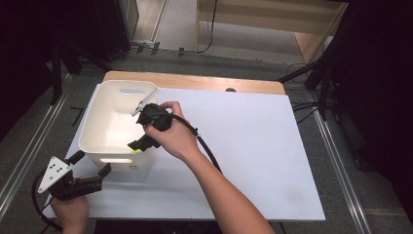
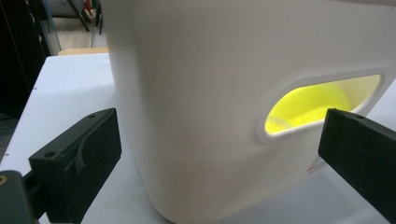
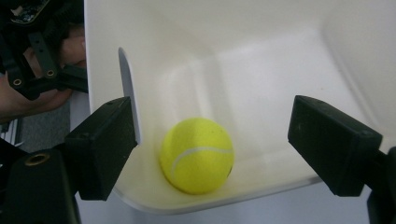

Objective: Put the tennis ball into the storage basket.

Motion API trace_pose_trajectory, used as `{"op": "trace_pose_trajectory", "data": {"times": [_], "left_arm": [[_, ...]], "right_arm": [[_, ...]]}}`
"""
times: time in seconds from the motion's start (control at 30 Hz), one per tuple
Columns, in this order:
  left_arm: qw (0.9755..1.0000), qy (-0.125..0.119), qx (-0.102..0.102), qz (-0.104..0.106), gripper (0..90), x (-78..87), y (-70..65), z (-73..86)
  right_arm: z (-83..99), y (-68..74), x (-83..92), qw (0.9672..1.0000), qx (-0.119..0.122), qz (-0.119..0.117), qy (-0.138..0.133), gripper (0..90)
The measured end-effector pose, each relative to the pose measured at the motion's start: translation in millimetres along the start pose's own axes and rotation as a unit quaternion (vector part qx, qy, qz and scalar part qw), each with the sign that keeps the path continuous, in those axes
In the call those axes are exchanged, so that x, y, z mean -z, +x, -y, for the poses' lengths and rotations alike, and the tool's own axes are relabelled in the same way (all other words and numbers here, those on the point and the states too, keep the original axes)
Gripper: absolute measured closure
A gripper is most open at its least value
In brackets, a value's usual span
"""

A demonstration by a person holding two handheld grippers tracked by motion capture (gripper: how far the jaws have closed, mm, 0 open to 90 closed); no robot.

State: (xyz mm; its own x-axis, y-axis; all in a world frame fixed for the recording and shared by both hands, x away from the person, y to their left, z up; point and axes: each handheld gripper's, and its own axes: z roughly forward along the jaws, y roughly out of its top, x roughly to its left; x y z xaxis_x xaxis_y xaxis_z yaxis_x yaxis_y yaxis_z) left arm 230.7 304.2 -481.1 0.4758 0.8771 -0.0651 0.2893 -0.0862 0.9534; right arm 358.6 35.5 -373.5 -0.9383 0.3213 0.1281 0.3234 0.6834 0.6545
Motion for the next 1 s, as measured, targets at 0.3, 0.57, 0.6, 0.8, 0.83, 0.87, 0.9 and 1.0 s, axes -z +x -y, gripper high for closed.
{"op": "trace_pose_trajectory", "data": {"times": [0.3,0.57,0.6,0.8,0.83,0.87,0.9,1.0], "left_arm": [[1.0,-0.001,-0.001,0.0,0.0,-0.3,-0.1,0.1],[1.0,0.002,-0.001,0.0,0.0,0.4,0.5,-0.3],[1.0,0.002,-0.001,-0.001,0.0,0.4,0.3,-0.3],[1.0,0.001,0.0,0.0,0.0,0.1,0.0,-0.1],[1.0,0.001,0.0,0.0,0.0,0.1,0.0,-0.1],[1.0,0.001,0.0,0.0,0.0,0.1,0.0,0.0],[1.0,0.002,0.0,0.0,0.0,0.2,0.0,-0.1],[1.0,0.002,-0.001,-0.001,0.0,0.1,-0.1,-0.1]], "right_arm": [[3.2,3.1,17.6,0.9994,0.013,0.025,-0.022,0.0],[17.8,4.0,34.1,0.9979,0.004,0.052,-0.04,0.0],[19.9,3.9,36.1,0.9976,0.001,0.056,-0.04,0.0],[33.6,1.3,45.7,0.996,-0.013,0.068,-0.057,0.0],[36.0,0.7,47.3,0.9957,-0.011,0.07,-0.059,0.0],[38.5,0.4,48.5,0.9953,-0.014,0.073,-0.062,0.0],[40.8,0.0,50.1,0.995,-0.017,0.076,-0.062,0.0],[47.7,-1.0,54.3,0.9941,-0.022,0.082,-0.068,0.0]]}}
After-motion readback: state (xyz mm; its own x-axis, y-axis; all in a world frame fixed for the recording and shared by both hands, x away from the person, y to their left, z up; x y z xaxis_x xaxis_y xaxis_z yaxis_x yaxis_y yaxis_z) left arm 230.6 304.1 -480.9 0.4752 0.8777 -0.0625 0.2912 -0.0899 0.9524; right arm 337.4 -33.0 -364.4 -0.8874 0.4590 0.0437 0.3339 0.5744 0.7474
